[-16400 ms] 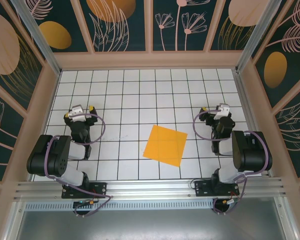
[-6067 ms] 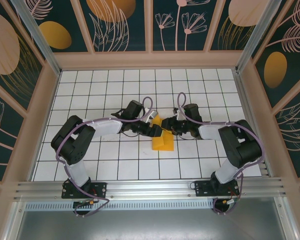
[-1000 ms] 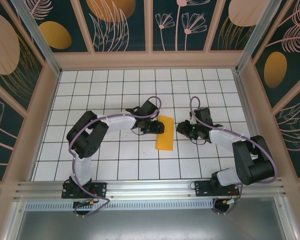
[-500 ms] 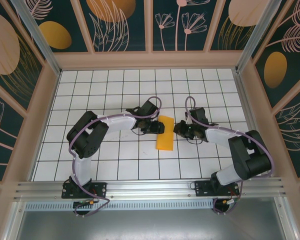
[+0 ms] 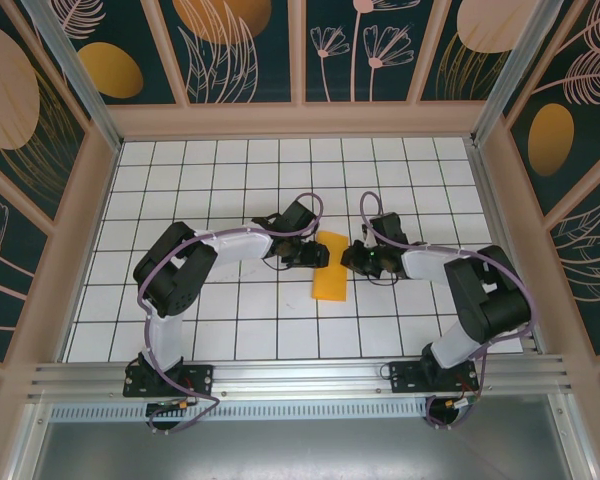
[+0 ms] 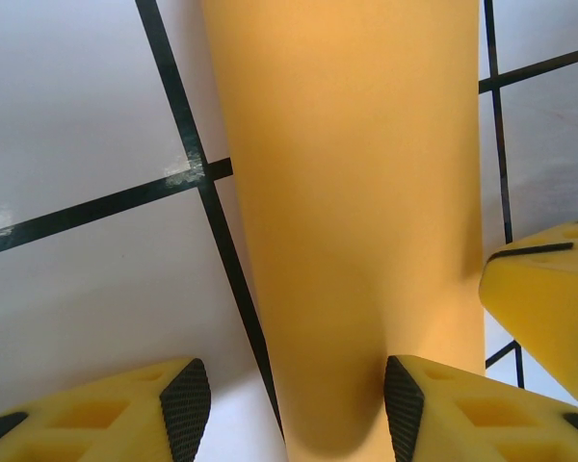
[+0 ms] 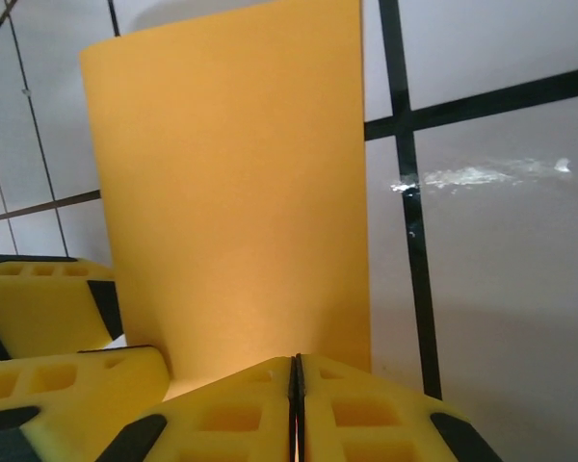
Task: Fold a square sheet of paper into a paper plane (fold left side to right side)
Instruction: Hold the square sheet of paper at the center of the table.
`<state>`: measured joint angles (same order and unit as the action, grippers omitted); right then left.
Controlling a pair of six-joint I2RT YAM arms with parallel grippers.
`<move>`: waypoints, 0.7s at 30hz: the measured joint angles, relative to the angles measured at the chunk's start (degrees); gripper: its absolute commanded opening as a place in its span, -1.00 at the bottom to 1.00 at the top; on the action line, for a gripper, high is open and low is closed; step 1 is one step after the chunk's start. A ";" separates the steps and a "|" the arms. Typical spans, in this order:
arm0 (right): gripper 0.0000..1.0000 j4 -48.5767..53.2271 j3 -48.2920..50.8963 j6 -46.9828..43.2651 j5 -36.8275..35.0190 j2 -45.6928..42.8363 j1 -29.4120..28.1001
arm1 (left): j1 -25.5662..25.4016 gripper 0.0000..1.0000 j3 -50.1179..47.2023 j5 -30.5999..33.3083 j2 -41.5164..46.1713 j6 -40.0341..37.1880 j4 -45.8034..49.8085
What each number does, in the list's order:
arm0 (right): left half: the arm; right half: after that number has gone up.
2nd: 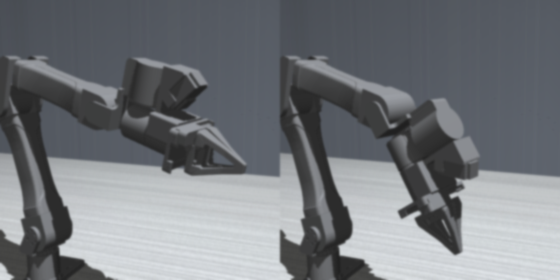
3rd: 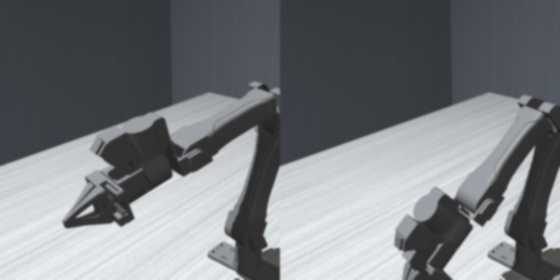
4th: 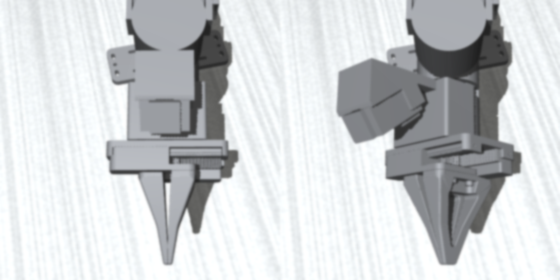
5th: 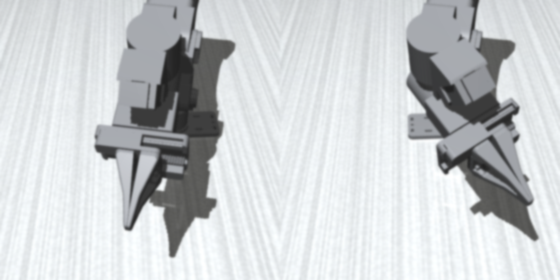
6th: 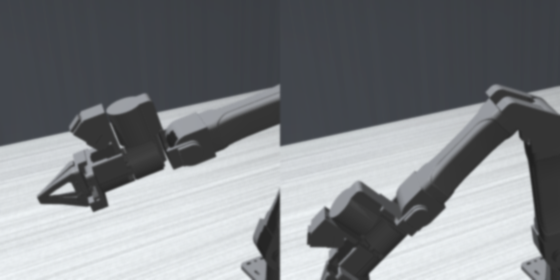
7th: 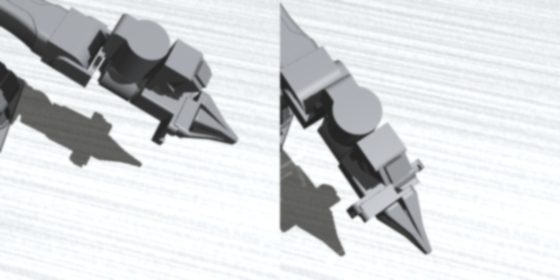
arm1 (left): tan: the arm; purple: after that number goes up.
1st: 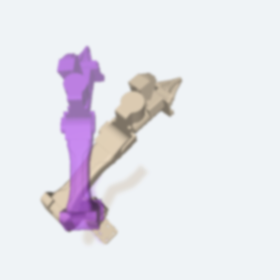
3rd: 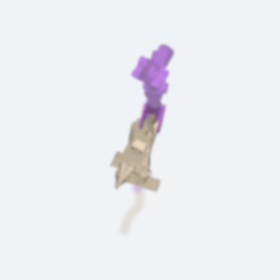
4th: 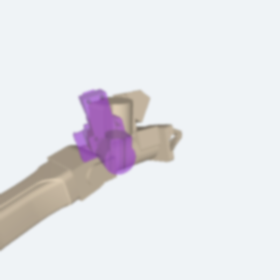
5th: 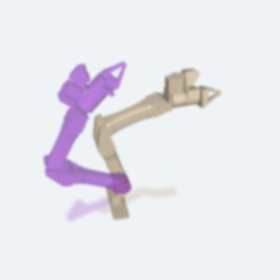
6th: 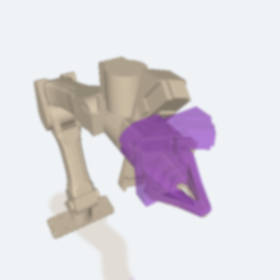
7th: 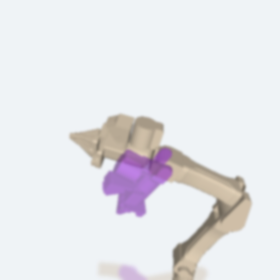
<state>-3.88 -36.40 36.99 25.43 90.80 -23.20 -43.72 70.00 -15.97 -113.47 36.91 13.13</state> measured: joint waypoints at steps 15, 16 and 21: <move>-0.77 2.05 -1.97 -0.87 -0.50 2.60 -0.26 | -0.76 0.32 0.07 1.60 0.90 -0.87 0.15; -0.78 2.23 -2.08 -0.92 -0.50 2.60 -0.26 | -0.83 0.34 -0.07 1.90 1.05 -0.90 0.13; -0.78 2.86 -2.54 -1.55 -0.50 2.80 -0.28 | 1.73 0.31 -3.10 2.84 4.96 -0.85 0.09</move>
<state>-1.02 -38.94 35.44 24.93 93.60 -23.49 -42.00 66.89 -13.13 -108.51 36.05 13.21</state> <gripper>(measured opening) 0.110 0.669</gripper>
